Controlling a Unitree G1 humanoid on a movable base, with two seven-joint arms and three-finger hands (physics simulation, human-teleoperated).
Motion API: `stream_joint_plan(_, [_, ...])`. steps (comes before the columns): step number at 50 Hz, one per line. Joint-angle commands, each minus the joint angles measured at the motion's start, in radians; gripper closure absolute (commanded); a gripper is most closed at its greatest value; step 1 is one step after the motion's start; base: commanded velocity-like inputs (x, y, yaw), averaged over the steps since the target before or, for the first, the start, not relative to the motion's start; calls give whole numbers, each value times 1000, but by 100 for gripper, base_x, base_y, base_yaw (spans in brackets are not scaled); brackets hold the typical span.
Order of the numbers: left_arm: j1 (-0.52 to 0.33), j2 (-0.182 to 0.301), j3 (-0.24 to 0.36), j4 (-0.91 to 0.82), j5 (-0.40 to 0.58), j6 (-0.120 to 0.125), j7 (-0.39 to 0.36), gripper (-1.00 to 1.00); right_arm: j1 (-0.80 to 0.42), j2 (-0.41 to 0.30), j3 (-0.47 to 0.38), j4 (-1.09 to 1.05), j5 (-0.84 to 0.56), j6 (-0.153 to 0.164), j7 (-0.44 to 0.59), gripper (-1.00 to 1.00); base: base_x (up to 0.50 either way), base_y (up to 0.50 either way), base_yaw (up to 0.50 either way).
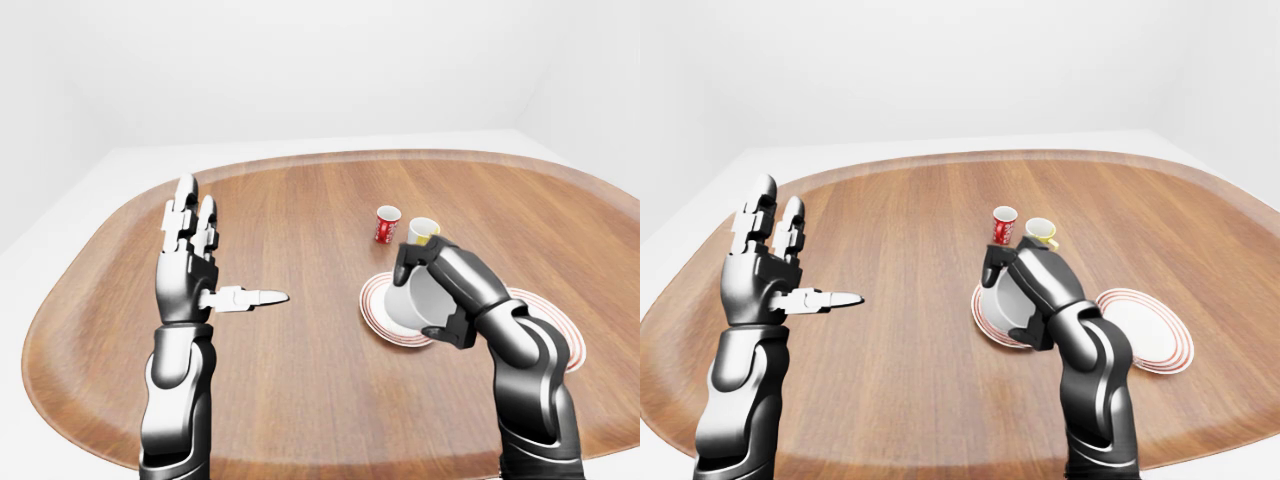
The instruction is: Put the white mug on the left plate.
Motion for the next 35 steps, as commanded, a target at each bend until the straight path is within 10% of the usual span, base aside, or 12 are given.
stream_joint_plan(1, [-1, 0, 0, 0, 0, 0, 0, -97, -311, -61, 48, 281, -1, 0, 0, 100, 0, 0, 0])
stream_joint_plan(6, [-3, 1, 2, 0, -1, 0, 1, -98, -434, -83, 77, 501, -48, 0, 0, 100, 0, 0, 0])
stream_joint_plan(11, [-3, 1, 2, 1, -1, 0, 1, -97, -583, -106, 117, 909, -163, -174, -144, 100, 0, 0, 0])
stream_joint_plan(17, [-3, 1, 2, 5, 0, 0, 0, -97, -747, -112, 153, 1362, -293, -175, -452, 100, 0, 0, 0])
stream_joint_plan(35, [4, -1, -3, 5, 2, 0, -2, -97, -858, -47, 189, 1809, -264, -175, -638, 100, 0, 0, 0])
